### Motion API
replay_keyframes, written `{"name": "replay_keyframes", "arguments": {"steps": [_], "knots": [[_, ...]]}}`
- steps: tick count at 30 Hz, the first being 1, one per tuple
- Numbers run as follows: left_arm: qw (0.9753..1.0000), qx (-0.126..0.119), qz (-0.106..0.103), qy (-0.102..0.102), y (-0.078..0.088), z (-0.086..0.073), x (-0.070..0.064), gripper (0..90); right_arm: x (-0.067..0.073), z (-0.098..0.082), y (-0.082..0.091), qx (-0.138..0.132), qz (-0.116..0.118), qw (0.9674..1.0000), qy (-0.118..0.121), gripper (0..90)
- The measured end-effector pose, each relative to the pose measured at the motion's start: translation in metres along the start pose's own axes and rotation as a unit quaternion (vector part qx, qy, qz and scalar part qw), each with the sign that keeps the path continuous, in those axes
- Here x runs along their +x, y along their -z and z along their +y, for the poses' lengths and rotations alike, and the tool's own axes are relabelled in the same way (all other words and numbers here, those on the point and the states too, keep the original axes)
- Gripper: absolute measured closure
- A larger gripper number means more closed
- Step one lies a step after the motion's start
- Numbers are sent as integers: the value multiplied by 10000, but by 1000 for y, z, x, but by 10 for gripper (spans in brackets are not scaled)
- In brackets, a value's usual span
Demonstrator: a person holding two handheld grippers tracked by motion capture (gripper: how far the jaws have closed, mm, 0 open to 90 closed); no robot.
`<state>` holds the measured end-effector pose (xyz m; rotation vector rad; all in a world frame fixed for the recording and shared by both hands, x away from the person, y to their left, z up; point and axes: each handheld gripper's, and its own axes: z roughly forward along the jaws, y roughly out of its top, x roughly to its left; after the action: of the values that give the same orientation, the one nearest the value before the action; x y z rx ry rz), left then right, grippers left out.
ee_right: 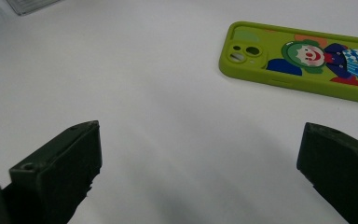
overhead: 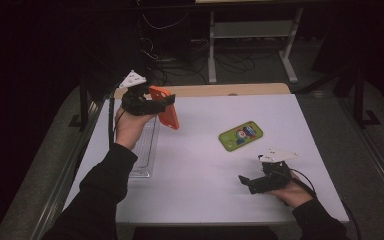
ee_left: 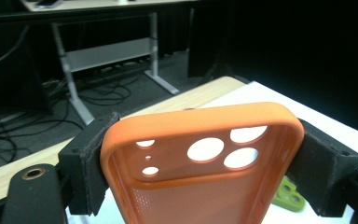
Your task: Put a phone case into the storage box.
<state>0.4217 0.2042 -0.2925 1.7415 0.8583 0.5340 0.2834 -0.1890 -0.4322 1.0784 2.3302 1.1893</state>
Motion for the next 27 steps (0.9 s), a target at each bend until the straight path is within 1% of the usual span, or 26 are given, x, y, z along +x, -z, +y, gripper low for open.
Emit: {"name": "replay_keyframes", "arguments": {"steps": [3,5,8,11,13,15,18,21,22,23,24,25,26,27], "knots": [[9998,-25,205,72,1,2,10,169,1,0,0,-10,5,10000,-4,0],[9992,-40,382,56,2,4,17,169,1,0,1,9,3,10000,-7,0],[9978,-41,657,113,1,8,28,169,2,0,1,17,1,10000,9,0],[9954,-29,941,178,-1,11,39,169,3,0,1,8,19,10000,59,0],[9931,21,1152,207,-4,12,47,168,2,0,1,3,24,10000,47,0],[9908,40,1320,311,-8,12,55,168,2,0,2,26,42,10000,0,0],[9863,82,1599,399,-15,11,64,167,1,1,1,-9,73,10000,-25,0],[9812,106,1872,454,-19,8,71,167,1,1,1,-16,73,10000,38,0],[9800,121,1916,523,-21,7,73,166,0,1,0,-55,69,9999,73,0],[9789,183,1962,548,-22,5,76,166,1,1,1,-40,75,9999,69,0],[9781,190,1965,659,-24,3,78,166,1,1,1,-45,78,9999,54,0],[9781,218,1951,685,-26,2,80,166,1,2,1,-46,88,9999,50,0],[9765,269,2033,664,-28,0,81,166,2,2,1,-34,94,9999,25,0],[9744,317,2144,598,-30,-1,81,165,2,2,1,-40,88,9999,40,0]]}}
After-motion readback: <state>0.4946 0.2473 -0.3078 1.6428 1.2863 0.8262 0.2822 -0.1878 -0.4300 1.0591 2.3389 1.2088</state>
